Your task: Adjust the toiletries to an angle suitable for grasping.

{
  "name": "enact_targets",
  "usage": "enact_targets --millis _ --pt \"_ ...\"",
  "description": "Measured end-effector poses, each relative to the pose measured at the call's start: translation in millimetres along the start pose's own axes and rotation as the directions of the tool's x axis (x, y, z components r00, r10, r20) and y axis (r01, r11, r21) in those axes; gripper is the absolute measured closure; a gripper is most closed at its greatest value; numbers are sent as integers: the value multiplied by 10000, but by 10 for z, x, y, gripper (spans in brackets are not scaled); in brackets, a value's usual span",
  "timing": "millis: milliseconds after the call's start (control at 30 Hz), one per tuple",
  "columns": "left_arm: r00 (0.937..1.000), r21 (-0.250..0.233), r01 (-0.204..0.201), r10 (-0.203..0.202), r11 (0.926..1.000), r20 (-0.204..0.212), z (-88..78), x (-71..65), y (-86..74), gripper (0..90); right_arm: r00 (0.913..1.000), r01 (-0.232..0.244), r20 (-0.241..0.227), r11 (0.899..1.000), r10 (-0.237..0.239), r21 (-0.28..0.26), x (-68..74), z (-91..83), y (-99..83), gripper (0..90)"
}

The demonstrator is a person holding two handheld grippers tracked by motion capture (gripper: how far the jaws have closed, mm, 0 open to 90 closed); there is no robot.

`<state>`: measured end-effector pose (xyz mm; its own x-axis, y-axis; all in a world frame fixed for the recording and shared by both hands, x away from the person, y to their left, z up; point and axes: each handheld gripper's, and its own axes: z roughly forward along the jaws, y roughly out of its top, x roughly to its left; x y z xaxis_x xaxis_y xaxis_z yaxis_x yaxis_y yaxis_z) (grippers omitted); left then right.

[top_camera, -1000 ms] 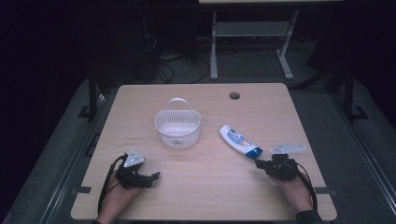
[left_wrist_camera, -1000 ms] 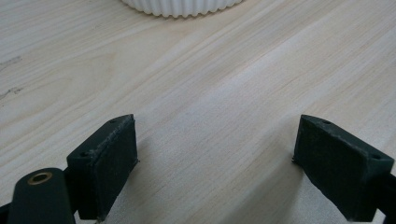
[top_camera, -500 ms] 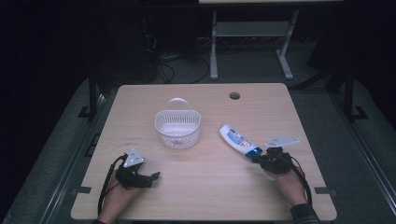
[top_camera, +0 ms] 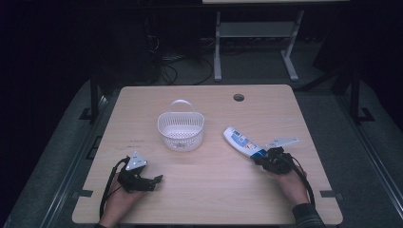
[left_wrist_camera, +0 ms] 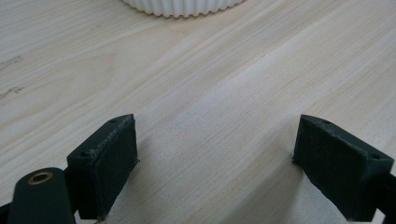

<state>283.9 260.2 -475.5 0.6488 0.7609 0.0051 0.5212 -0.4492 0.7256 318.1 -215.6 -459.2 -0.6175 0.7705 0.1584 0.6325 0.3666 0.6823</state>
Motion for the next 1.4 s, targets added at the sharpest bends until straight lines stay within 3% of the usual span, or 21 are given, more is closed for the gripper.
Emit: enact_targets --millis 567,1167,1400 --pt "10000 -1 -24 24 10000 -2 0 2 1 126 9986 -393 358 9991 397 -141 -172 -30 -2 896" --pt "10000 2 -26 26 10000 -4 0 2 1 126 9912 -955 881 9944 991 -444 -357 -53 8 896" --pt "10000 -1 -22 22 10000 -4 0 2 1 126 9918 -1000 726 9924 1052 -723 -341 -122 48 897"
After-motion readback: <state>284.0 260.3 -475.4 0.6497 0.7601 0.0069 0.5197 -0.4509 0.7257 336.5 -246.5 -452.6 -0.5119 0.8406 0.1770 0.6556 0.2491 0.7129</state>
